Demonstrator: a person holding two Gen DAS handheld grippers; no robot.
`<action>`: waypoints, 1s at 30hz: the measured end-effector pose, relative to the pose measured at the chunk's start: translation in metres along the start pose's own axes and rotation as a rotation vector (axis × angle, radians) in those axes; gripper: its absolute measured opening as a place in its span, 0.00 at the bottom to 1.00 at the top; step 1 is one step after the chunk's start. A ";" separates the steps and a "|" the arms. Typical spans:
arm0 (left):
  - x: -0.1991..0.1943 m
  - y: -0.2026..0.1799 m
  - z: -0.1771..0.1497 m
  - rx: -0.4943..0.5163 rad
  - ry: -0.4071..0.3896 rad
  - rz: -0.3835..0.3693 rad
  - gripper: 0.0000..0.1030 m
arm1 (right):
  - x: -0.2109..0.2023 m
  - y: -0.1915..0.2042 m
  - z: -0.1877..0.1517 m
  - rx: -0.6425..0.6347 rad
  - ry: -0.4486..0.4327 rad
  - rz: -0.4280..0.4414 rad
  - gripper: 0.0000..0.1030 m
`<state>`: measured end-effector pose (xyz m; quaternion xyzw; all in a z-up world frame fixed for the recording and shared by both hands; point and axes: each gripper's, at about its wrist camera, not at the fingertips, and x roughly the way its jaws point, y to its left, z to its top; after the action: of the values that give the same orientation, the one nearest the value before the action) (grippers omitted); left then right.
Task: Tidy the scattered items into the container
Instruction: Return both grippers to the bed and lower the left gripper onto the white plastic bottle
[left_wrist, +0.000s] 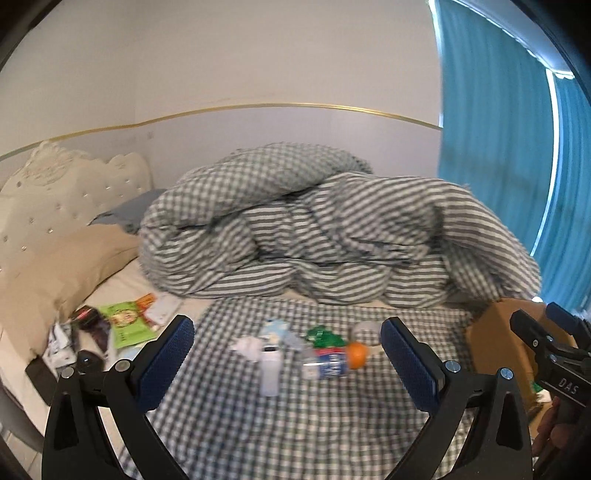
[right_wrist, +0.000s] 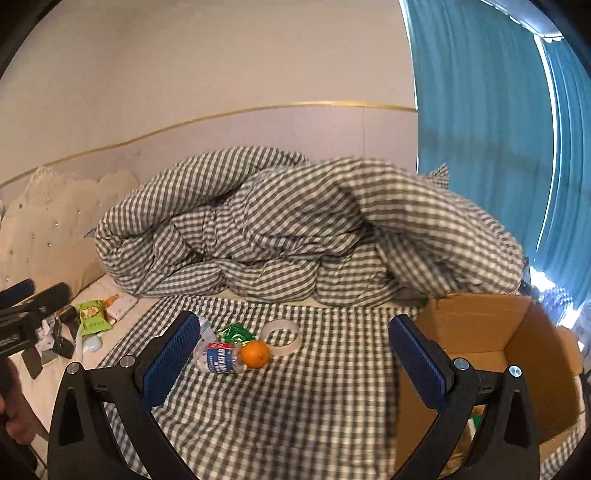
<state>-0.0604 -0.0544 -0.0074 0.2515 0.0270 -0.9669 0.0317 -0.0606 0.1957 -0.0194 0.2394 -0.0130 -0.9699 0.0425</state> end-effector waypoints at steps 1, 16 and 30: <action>0.002 0.008 -0.001 -0.007 0.004 0.011 1.00 | 0.006 0.005 -0.001 0.002 0.012 0.008 1.00; 0.082 0.057 -0.047 -0.006 0.073 0.063 1.00 | 0.106 0.065 -0.044 -0.236 0.129 0.179 1.00; 0.210 0.027 -0.119 0.031 0.289 -0.002 0.98 | 0.158 0.041 -0.070 -0.199 0.231 0.168 1.00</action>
<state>-0.1834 -0.0832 -0.2142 0.3887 0.0165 -0.9209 0.0227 -0.1640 0.1402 -0.1524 0.3418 0.0682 -0.9255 0.1479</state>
